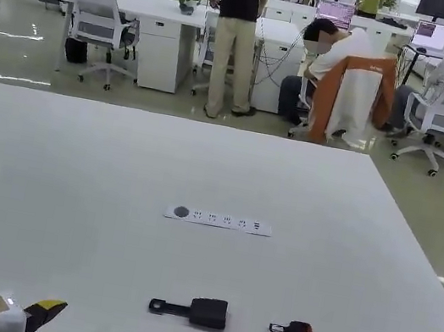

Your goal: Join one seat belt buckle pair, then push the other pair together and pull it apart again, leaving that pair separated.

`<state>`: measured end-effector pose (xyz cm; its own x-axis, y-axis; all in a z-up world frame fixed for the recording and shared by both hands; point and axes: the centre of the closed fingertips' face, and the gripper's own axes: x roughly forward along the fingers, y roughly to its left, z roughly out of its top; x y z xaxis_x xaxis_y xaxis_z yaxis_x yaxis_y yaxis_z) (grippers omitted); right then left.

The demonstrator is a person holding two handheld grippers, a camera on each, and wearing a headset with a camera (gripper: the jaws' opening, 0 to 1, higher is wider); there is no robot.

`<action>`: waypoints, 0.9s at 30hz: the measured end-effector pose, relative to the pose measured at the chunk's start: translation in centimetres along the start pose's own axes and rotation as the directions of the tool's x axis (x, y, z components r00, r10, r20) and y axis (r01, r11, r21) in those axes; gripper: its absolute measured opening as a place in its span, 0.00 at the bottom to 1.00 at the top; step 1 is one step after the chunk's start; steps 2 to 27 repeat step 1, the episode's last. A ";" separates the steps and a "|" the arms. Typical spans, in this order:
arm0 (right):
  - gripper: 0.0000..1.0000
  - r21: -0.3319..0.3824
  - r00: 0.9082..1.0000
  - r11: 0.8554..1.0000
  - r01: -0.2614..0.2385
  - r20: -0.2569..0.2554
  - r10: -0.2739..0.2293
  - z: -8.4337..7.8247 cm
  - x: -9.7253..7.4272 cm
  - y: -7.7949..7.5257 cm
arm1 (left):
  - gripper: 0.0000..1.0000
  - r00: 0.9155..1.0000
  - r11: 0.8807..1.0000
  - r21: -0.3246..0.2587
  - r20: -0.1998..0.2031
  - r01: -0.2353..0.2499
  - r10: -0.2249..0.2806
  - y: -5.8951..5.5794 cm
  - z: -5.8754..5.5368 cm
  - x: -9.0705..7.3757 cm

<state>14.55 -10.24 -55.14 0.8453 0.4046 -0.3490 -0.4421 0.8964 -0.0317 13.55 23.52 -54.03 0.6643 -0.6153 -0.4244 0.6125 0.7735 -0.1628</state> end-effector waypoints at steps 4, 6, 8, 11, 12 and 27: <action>1.00 -0.001 1.000 1.000 0.000 0.000 0.000 0.0 0.0 0.0 | 1.00 1.000 1.000 0.000 0.002 -0.001 0.001 0.1 0.0 0.0; 1.00 -0.001 1.000 1.000 0.000 0.000 0.000 0.0 0.0 0.0 | 1.00 1.000 1.000 0.000 0.002 -0.001 0.001 0.1 0.0 0.0; 1.00 -0.001 1.000 1.000 0.000 0.000 0.000 0.0 0.0 0.0 | 1.00 1.000 1.000 0.000 0.002 -0.001 0.001 0.1 0.0 0.0; 1.00 -0.001 1.000 1.000 0.000 0.000 0.000 0.0 0.0 0.0 | 1.00 1.000 1.000 0.000 0.002 -0.001 0.001 0.1 0.0 0.0; 1.00 -0.001 1.000 1.000 0.000 0.000 0.000 0.0 0.0 0.0 | 1.00 1.000 1.000 0.000 0.002 -0.001 0.001 0.1 0.0 0.0; 1.00 -0.001 1.000 1.000 0.000 0.000 0.000 0.0 0.0 0.0 | 1.00 1.000 1.000 0.000 0.002 -0.001 0.001 0.1 0.0 0.0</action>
